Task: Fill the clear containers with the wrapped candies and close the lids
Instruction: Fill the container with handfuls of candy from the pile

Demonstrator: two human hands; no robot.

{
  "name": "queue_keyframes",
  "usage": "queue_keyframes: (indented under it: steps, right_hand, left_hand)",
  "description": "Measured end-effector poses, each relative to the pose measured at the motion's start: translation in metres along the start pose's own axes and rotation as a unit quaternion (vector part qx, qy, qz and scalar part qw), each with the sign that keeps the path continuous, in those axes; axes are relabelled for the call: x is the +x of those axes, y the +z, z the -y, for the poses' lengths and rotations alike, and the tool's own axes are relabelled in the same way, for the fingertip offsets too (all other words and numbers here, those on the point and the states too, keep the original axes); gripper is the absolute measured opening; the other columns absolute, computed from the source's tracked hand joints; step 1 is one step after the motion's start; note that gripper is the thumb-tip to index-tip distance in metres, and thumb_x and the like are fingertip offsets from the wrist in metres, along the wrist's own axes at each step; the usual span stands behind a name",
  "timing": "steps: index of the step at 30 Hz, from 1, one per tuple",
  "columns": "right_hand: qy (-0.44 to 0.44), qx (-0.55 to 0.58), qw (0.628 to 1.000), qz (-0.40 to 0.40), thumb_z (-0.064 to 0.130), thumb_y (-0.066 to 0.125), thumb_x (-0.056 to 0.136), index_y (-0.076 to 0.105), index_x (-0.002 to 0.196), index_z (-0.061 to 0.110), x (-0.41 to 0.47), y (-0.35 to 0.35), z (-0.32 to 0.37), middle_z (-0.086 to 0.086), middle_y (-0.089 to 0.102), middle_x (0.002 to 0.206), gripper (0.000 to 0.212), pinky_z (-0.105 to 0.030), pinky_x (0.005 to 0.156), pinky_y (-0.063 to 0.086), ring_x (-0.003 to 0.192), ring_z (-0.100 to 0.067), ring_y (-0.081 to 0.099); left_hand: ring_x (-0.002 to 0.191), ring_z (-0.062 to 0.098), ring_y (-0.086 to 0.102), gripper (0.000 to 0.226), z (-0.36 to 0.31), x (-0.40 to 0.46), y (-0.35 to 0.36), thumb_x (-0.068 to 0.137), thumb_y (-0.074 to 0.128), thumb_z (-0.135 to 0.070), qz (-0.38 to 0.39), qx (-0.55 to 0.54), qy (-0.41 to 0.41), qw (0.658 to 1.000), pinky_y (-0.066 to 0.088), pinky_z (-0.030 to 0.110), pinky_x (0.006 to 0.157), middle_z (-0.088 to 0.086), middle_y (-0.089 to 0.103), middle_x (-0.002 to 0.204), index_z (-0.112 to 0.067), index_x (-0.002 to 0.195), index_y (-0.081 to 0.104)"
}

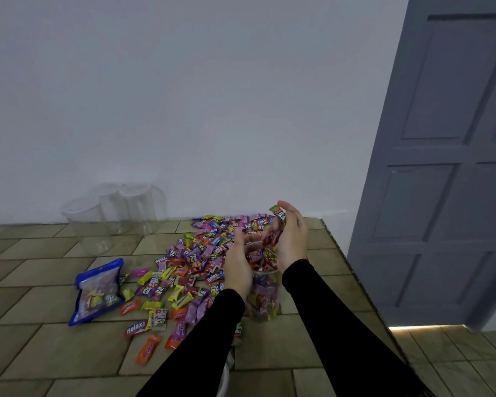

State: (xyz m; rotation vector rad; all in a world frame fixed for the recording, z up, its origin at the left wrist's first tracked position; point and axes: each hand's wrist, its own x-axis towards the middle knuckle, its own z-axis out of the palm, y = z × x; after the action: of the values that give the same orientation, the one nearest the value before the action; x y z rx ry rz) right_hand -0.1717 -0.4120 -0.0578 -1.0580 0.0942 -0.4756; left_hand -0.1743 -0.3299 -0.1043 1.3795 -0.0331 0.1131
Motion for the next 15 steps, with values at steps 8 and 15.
queue_keyframes:
  steps: [8, 15]
  right_hand:
    - [-0.008, -0.036, 0.999, 0.027, 0.004, 0.027, 0.097, 0.059, 0.091, 0.013, -0.003, -0.001, 0.001, -0.007, 0.045, 0.053, 0.034, -0.025, 0.055, 0.043, 0.052, -0.021, 0.051]
    - [0.001, -0.050, 0.998, 0.046, -0.006, 0.034, 0.091, 0.050, 0.075, 0.009, -0.002, 0.000, 0.001, -0.014, 0.050, 0.074, 0.027, -0.021, 0.048, 0.043, 0.054, -0.021, 0.054]
  left_hand:
    - [0.100, 0.026, 0.067, 0.058, 0.013, 0.006, -0.005, 0.101, 0.027, -0.051, 0.000, -0.027, -0.011, 1.000, 0.050, 0.047, 0.096, 0.009, 0.073, 0.102, -0.018, 0.090, 0.073]
    - [0.103, 0.015, 0.065, 0.039, 0.021, 0.008, -0.009, 0.101, 0.040, -0.020, -0.017, -0.027, 0.001, 0.999, 0.044, 0.047, 0.103, -0.003, 0.073, 0.099, -0.020, 0.087, 0.076]
